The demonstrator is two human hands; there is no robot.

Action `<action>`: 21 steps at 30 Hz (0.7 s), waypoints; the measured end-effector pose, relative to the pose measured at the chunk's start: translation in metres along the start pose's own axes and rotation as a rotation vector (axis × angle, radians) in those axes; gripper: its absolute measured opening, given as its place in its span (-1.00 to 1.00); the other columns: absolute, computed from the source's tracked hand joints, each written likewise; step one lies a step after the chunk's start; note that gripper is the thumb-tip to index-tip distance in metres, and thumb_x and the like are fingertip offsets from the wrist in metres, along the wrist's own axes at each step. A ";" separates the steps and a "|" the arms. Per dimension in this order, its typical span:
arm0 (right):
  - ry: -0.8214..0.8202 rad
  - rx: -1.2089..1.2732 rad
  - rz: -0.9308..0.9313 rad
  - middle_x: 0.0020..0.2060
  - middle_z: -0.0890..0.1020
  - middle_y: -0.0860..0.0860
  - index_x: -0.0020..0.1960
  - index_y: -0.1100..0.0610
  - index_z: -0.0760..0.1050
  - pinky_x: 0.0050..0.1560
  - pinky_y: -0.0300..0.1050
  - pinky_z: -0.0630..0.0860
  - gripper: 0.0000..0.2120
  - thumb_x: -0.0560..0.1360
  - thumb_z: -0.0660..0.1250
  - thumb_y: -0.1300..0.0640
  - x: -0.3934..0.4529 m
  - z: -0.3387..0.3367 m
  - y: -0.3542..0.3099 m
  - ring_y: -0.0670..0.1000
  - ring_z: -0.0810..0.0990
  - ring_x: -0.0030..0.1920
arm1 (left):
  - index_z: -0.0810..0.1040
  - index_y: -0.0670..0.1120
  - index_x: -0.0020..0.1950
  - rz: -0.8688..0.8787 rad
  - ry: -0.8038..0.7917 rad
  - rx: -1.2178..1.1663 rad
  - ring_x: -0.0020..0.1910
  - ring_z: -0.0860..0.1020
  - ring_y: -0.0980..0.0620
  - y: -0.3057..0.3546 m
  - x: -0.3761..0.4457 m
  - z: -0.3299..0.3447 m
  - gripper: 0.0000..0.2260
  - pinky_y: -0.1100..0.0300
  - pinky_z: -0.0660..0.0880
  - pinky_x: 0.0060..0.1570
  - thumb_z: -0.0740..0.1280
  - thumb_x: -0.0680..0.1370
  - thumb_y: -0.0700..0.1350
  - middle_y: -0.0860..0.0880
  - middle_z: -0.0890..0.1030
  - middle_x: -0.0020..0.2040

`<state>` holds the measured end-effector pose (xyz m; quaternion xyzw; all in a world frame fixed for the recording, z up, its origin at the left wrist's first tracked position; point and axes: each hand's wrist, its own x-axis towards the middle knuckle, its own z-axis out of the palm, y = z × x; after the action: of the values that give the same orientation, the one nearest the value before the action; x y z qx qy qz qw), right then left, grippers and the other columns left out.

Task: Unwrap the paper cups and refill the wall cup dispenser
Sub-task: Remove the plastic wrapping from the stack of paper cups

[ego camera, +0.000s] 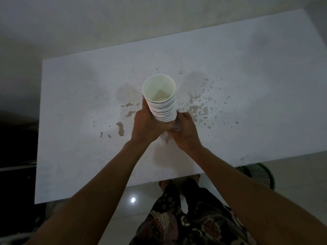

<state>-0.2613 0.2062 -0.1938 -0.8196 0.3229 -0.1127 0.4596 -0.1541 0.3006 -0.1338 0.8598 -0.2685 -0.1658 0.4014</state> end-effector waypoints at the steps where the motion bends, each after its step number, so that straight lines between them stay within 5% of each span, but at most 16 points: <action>1: 0.002 0.003 0.002 0.09 0.55 0.07 0.30 0.08 0.49 -0.05 -0.41 0.41 -0.50 0.40 0.51 0.06 0.001 0.000 -0.001 -0.25 0.39 -0.04 | 0.42 -0.08 0.37 0.012 0.023 0.014 0.05 0.61 0.13 0.000 0.000 -0.002 -0.13 0.59 0.41 -0.15 0.61 0.16 0.22 0.09 0.64 0.14; 4: 0.007 -0.018 -0.013 0.09 0.52 0.09 0.36 0.11 0.46 -0.02 -0.20 0.50 -0.48 0.43 0.48 0.07 0.004 0.000 -0.005 -0.15 0.43 -0.03 | 0.49 -0.12 0.27 0.022 0.067 0.048 -0.01 0.60 0.21 0.001 -0.001 -0.008 -0.26 0.63 0.35 -0.19 0.63 0.20 0.14 0.06 0.65 0.08; 7: 0.008 -0.024 -0.014 0.15 0.51 0.09 0.43 0.10 0.41 0.09 -0.20 0.53 -0.43 0.47 0.47 0.06 0.007 0.001 -0.006 -0.06 0.50 0.08 | 0.55 -0.12 0.15 0.004 0.128 0.009 -0.15 0.54 0.43 -0.003 -0.004 -0.013 -0.41 0.61 0.37 -0.23 0.66 0.23 0.00 0.16 0.58 -0.07; 11: 0.003 0.000 0.013 0.17 0.55 0.14 0.46 0.12 0.39 0.13 -0.31 0.42 -0.38 0.45 0.50 0.15 0.010 -0.001 -0.008 0.02 0.55 0.14 | 0.55 -0.06 0.13 -0.016 0.138 -0.016 -0.11 0.62 0.19 -0.006 -0.004 -0.019 -0.45 0.50 0.49 -0.22 0.66 0.24 0.06 0.12 0.64 -0.04; 14: -0.005 0.037 0.040 0.15 0.64 0.07 0.37 0.13 0.50 0.12 -0.24 0.52 -0.57 0.51 0.41 0.21 0.014 -0.008 -0.019 0.00 0.59 0.13 | 0.53 -0.01 0.15 -0.053 0.148 -0.054 -0.14 0.59 0.33 -0.003 -0.002 -0.022 -0.46 0.51 0.48 -0.22 0.66 0.27 0.03 0.16 0.59 -0.07; 17: 0.020 0.465 0.334 0.28 0.53 -0.10 0.38 0.02 0.48 0.11 -0.30 0.50 -0.63 0.59 0.30 0.14 0.015 -0.017 -0.035 -0.11 0.51 0.22 | 0.48 0.04 0.18 -0.081 0.169 -0.092 -0.15 0.50 0.51 0.004 0.001 -0.023 -0.42 0.60 0.40 -0.21 0.65 0.27 0.06 0.26 0.54 -0.07; 21: 0.096 0.754 0.627 -0.03 0.68 -0.06 -0.08 -0.04 0.60 0.12 -0.01 0.61 -0.90 0.51 0.40 -0.06 0.018 -0.018 -0.045 -0.03 0.64 0.02 | 0.47 -0.04 0.19 -0.092 0.188 -0.120 -0.14 0.50 0.53 0.015 0.006 -0.021 -0.38 0.58 0.41 -0.22 0.66 0.24 0.04 0.20 0.58 -0.06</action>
<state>-0.2369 0.1995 -0.1488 -0.4536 0.5117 -0.1157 0.7204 -0.1433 0.3020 -0.1097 0.8574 -0.1793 -0.1183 0.4677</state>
